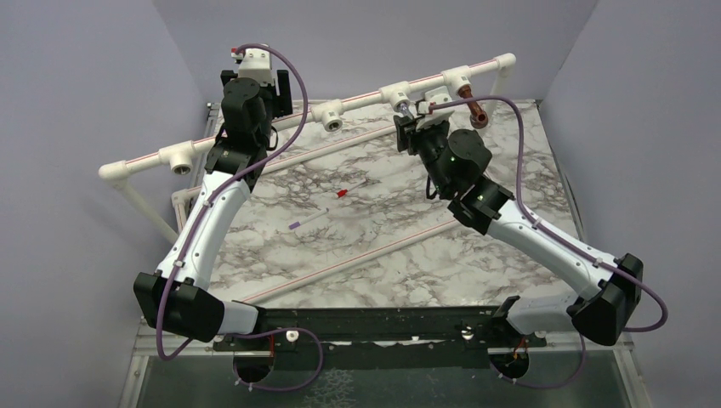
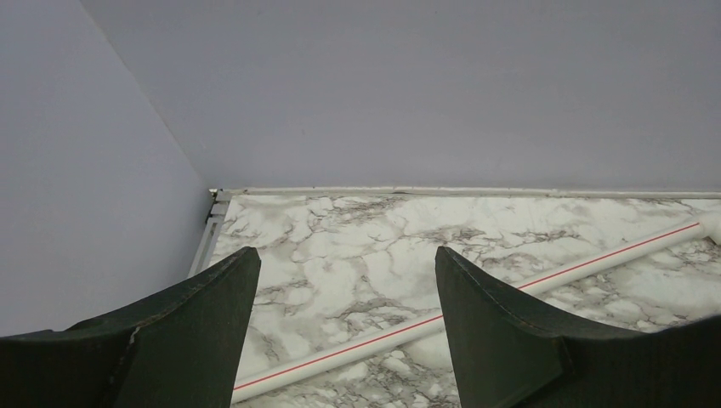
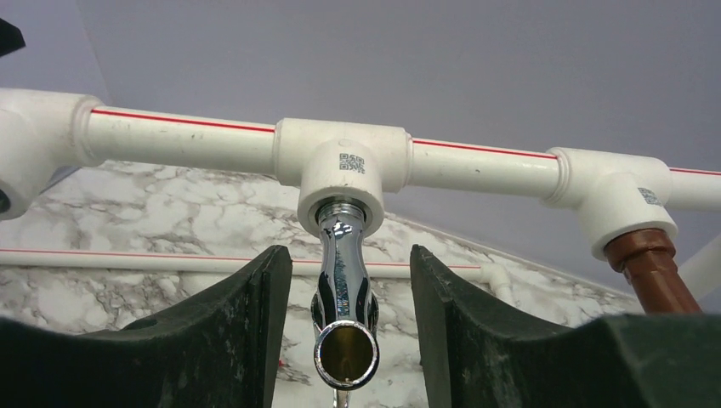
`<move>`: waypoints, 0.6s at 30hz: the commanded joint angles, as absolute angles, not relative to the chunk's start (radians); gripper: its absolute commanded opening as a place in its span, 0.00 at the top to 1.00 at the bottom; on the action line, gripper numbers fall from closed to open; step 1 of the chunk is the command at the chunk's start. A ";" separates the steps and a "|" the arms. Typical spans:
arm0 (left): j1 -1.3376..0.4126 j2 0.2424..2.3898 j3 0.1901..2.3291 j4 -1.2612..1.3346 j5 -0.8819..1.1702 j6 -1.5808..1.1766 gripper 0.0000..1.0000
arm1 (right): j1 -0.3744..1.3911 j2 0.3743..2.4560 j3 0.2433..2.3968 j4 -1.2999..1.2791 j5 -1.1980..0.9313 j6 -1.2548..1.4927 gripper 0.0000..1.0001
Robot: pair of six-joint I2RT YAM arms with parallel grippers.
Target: Install the water faucets
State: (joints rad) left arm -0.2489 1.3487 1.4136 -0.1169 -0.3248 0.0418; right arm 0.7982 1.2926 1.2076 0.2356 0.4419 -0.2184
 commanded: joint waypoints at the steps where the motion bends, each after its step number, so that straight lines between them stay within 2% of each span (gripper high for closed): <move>1: -0.235 1.378 1.404 -0.216 -0.318 0.044 0.23 | 0.797 1.317 1.248 0.218 0.487 -0.247 0.44; 4: -0.235 1.378 1.404 -0.215 -0.318 0.044 0.23 | 0.797 1.333 1.247 0.224 0.502 -0.245 0.49; 7: -0.235 1.378 1.404 -0.216 -0.317 0.041 0.23 | 0.797 1.347 1.250 0.230 0.515 -0.232 0.60; 12: -0.235 1.380 1.405 -0.216 -0.316 0.041 0.23 | 0.797 1.342 1.253 0.231 0.480 -0.156 0.97; 18: -0.233 1.379 1.405 -0.216 -0.318 0.043 0.23 | 0.797 1.305 1.224 0.272 0.447 0.052 0.99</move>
